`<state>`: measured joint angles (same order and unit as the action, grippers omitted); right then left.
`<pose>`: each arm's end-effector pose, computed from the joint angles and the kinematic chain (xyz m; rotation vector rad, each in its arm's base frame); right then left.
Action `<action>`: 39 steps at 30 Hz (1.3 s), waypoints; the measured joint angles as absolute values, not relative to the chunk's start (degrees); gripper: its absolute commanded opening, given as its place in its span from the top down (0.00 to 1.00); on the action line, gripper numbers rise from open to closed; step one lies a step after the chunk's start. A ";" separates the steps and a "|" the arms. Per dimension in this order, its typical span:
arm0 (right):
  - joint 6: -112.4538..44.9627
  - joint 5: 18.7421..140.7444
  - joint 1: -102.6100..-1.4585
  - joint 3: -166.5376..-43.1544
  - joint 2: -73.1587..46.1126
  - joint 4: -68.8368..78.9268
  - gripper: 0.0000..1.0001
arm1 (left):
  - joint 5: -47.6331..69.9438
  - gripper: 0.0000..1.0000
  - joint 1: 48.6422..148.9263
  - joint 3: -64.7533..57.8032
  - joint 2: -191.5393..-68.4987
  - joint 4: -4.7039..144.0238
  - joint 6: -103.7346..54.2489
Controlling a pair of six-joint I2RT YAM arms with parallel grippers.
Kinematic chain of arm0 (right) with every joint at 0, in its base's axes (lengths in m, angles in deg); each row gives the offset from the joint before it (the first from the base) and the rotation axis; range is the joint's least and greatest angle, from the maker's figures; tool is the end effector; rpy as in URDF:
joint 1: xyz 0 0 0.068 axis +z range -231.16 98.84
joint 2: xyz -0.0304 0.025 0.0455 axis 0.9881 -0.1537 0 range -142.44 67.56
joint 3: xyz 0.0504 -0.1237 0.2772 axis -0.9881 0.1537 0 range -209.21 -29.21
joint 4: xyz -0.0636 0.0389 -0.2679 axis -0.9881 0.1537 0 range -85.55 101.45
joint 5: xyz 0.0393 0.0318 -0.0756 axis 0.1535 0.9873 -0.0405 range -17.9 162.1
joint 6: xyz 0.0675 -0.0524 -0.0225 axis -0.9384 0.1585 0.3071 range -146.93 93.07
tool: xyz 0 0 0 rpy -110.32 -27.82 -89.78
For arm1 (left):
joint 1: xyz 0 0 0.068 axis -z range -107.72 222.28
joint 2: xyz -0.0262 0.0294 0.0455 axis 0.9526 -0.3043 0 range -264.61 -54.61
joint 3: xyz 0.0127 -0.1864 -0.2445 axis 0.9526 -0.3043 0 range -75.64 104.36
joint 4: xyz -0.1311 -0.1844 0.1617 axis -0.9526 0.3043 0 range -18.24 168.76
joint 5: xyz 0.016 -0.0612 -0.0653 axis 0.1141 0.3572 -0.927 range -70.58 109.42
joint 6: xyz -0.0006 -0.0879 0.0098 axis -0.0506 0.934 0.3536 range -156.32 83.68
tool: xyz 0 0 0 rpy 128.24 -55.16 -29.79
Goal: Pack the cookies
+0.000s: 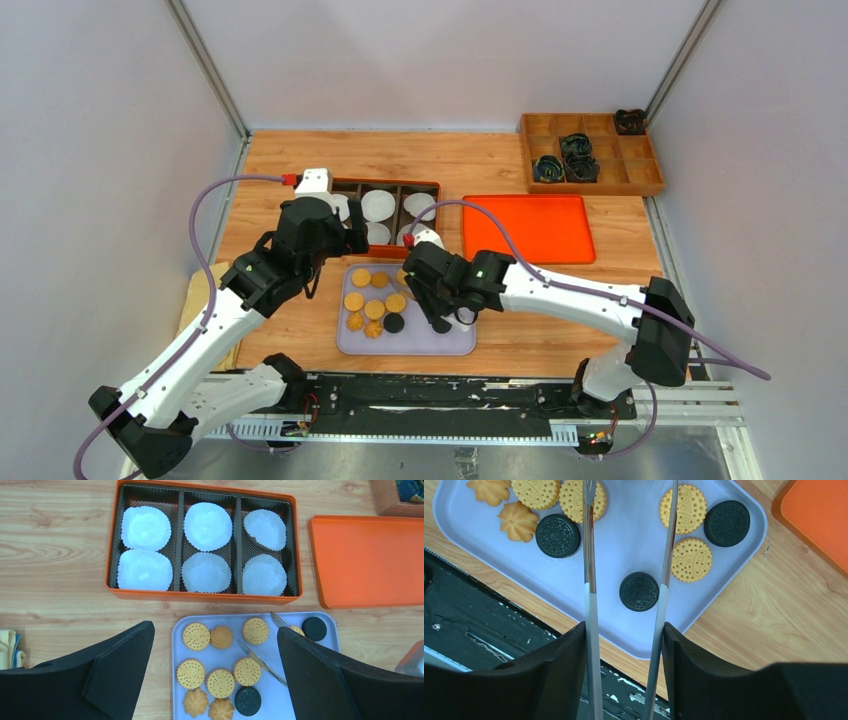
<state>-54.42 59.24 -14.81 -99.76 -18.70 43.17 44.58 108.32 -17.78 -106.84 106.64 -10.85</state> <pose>0.1594 0.3202 0.2770 -0.7555 2.4167 0.3981 0.1963 -0.1016 0.3651 -0.0772 2.0342 -0.2180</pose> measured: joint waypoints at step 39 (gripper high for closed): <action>-51.62 57.73 -14.84 -104.61 -16.19 44.35 0.99 | 44.21 0.00 108.32 -17.47 -106.84 106.64 -10.89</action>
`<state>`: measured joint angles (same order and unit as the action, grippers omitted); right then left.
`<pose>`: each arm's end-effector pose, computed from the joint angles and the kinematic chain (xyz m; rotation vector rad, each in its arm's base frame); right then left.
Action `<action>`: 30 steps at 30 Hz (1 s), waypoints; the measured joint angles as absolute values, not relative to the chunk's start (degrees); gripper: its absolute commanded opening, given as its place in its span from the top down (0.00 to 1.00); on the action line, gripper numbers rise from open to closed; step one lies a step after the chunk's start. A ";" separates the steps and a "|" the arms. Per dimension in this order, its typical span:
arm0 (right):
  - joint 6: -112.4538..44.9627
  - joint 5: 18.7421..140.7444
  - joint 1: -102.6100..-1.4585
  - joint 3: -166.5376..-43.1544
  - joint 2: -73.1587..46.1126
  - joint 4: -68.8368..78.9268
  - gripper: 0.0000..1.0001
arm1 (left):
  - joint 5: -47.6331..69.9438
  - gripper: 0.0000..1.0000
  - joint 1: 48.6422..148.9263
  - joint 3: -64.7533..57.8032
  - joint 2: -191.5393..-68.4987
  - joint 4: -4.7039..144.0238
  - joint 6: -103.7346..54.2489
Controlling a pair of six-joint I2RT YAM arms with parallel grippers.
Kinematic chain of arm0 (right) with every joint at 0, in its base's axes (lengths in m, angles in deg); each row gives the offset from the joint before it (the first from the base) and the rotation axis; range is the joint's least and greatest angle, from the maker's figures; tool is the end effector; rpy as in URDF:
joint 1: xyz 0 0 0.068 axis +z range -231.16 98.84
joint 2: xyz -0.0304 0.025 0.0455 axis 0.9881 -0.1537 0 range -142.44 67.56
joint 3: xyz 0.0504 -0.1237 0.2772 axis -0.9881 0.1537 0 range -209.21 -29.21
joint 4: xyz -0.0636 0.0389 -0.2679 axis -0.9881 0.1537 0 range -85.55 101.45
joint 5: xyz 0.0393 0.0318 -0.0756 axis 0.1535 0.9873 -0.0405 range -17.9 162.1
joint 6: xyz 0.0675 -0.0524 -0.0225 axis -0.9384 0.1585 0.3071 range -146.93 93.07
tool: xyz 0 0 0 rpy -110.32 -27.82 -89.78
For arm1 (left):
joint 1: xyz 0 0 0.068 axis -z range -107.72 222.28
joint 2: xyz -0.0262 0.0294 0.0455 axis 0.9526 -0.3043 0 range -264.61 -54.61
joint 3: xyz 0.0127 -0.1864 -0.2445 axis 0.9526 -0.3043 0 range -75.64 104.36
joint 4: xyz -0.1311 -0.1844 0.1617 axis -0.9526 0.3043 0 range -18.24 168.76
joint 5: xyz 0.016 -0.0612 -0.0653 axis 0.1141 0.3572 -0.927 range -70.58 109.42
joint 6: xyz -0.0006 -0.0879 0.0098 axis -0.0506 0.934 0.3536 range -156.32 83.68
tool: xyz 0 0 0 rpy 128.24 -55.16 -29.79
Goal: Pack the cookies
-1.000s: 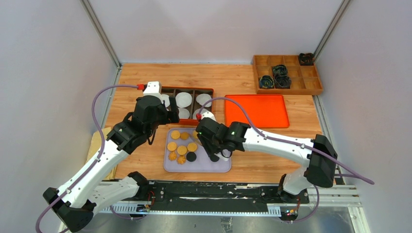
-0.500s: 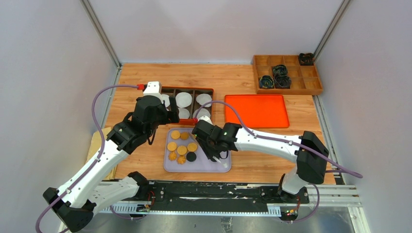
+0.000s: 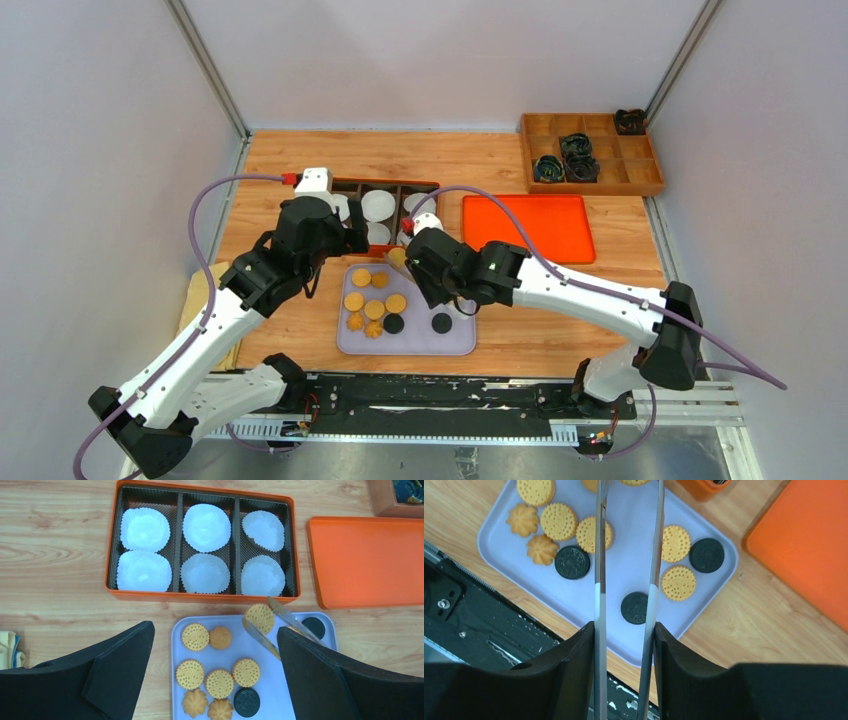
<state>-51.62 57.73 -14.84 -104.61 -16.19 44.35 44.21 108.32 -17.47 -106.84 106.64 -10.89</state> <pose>0.1609 0.3181 0.3209 -0.7522 2.3065 0.4451 0.1962 -0.1020 0.3671 -0.0740 2.0316 -0.2269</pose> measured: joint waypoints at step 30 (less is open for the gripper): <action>-40.97 55.37 -34.03 -121.63 -35.95 41.22 0.53 | 47.05 0.00 108.32 -15.29 -107.17 107.10 -13.41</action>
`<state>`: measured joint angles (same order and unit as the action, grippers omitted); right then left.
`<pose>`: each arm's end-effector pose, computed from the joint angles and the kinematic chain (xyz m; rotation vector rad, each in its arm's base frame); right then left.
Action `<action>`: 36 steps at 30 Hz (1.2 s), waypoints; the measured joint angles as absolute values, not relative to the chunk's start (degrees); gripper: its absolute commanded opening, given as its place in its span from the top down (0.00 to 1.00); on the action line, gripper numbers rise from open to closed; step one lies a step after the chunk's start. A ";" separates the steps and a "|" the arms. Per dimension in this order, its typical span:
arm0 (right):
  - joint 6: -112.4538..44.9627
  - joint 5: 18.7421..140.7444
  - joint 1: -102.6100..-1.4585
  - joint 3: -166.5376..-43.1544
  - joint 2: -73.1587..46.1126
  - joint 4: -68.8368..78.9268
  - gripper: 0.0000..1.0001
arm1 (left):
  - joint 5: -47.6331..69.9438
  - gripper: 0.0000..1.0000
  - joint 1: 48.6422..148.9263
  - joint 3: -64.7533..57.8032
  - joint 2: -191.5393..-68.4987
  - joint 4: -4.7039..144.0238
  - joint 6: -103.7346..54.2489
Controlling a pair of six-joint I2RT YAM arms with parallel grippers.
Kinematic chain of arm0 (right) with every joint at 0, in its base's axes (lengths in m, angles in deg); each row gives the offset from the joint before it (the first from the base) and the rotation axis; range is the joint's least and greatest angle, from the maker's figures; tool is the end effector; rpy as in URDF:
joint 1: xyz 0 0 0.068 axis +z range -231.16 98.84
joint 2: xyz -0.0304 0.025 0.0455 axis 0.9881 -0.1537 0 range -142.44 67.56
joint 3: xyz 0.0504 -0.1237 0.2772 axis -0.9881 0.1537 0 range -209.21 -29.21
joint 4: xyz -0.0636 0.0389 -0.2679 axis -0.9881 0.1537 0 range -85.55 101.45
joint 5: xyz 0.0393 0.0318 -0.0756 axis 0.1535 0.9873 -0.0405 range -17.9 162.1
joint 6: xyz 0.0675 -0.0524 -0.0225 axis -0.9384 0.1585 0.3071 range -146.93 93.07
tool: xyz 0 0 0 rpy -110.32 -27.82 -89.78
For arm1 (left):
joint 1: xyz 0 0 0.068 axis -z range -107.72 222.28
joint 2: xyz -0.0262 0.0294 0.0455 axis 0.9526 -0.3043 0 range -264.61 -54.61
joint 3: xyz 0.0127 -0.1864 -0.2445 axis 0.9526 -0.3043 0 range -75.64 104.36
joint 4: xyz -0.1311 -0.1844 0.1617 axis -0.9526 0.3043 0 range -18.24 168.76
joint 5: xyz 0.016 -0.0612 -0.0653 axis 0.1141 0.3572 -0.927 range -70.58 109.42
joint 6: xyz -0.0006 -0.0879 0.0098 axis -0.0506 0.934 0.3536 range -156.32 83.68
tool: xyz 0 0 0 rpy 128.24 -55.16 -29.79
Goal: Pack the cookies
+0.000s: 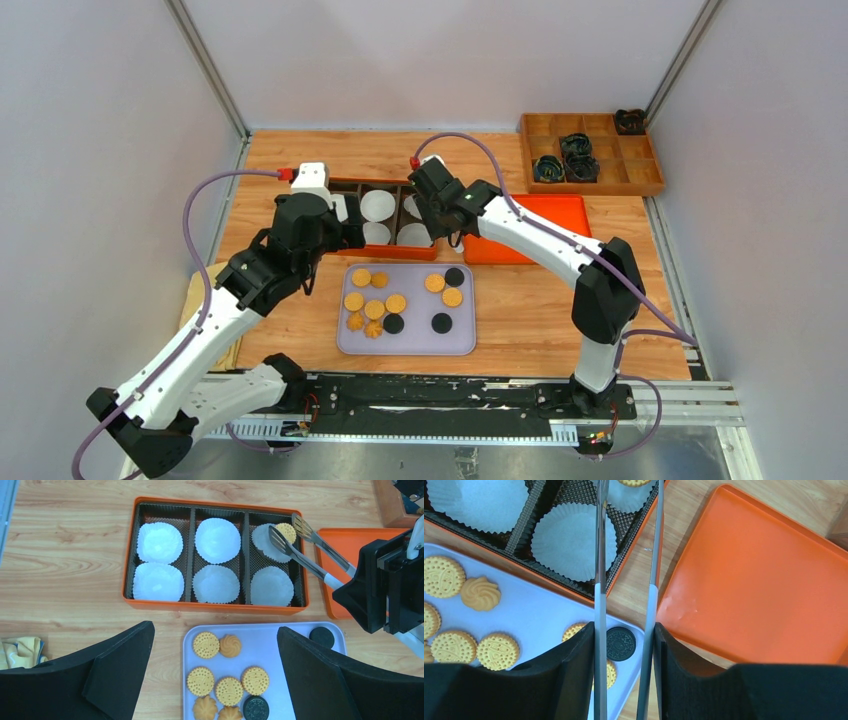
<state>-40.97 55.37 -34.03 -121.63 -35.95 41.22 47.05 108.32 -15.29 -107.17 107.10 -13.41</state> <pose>0.3293 0.3214 0.3029 -0.5445 2.3030 0.1641 0.1971 -0.0983 0.3803 -0.0669 1.9956 -0.1664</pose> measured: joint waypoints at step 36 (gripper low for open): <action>-48.71 60.42 -11.25 -97.15 -7.47 43.48 0.48 | 44.41 0.00 106.90 -15.31 -111.08 107.75 -11.74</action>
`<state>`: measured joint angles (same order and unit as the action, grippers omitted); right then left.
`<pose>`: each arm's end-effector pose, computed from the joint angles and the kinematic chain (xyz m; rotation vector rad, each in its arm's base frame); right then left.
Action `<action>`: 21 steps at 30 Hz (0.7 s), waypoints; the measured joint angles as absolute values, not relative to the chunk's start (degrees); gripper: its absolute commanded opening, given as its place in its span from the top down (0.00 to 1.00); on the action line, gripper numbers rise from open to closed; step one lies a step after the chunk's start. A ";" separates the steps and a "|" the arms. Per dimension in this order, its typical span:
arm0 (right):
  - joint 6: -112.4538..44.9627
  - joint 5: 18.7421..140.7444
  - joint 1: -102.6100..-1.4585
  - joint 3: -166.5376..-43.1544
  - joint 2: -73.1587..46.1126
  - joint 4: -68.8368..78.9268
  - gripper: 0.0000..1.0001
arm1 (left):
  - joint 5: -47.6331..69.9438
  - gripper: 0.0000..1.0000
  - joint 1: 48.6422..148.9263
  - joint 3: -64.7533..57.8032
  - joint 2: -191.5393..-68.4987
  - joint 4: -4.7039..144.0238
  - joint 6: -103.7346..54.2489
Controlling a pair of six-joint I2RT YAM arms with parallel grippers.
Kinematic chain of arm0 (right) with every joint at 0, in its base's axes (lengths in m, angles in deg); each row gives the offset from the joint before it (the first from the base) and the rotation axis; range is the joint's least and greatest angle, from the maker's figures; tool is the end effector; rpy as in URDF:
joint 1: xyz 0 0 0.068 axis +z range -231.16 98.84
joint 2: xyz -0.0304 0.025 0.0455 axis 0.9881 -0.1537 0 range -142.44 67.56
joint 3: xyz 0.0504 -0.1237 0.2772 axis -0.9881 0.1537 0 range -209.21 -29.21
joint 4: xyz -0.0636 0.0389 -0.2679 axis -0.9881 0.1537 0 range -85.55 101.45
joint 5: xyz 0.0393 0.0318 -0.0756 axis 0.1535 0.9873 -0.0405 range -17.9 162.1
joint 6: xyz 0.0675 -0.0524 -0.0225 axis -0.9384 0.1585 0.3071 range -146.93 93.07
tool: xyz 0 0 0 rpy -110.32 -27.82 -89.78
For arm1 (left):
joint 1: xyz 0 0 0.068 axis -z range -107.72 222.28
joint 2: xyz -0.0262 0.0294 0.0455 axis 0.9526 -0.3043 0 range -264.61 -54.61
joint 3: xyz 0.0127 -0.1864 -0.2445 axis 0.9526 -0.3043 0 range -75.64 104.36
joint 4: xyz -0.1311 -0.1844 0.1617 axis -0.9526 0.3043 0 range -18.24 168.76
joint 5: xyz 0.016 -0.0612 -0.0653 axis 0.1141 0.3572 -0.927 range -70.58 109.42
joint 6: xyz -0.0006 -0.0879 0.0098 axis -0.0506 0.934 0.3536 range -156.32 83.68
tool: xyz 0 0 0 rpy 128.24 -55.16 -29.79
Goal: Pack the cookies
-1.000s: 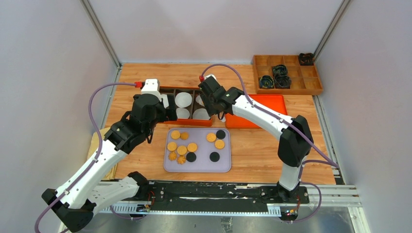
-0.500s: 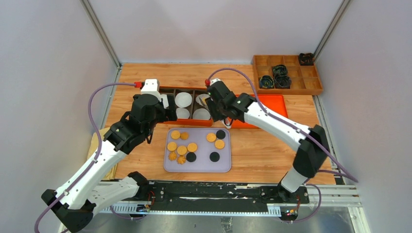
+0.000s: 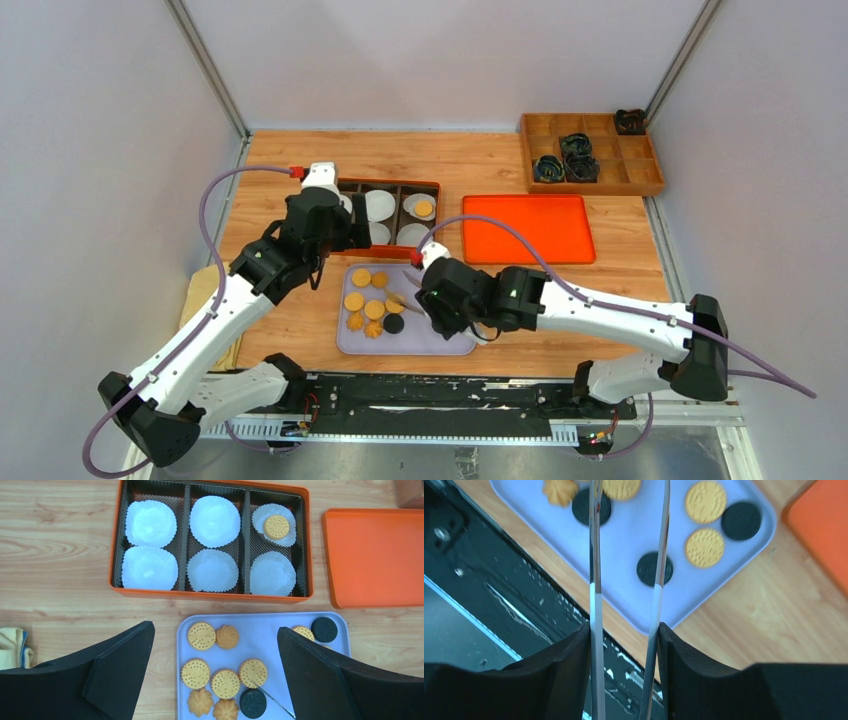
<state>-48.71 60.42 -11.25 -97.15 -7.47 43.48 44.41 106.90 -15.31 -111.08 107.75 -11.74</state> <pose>0.1233 0.2906 0.3216 -0.8948 2.2479 0.5264 0.2126 -0.1065 0.3638 -0.0715 2.0766 -0.1659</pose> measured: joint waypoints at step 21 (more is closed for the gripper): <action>-57.21 60.53 -6.03 -88.76 -11.64 44.28 0.47 | 40.56 0.00 106.52 -16.84 -108.15 107.90 -10.15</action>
<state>-57.21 60.53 -6.03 -88.76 -11.64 44.28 40.56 106.52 -16.84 -108.15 107.90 -10.15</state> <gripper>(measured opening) 0.537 0.999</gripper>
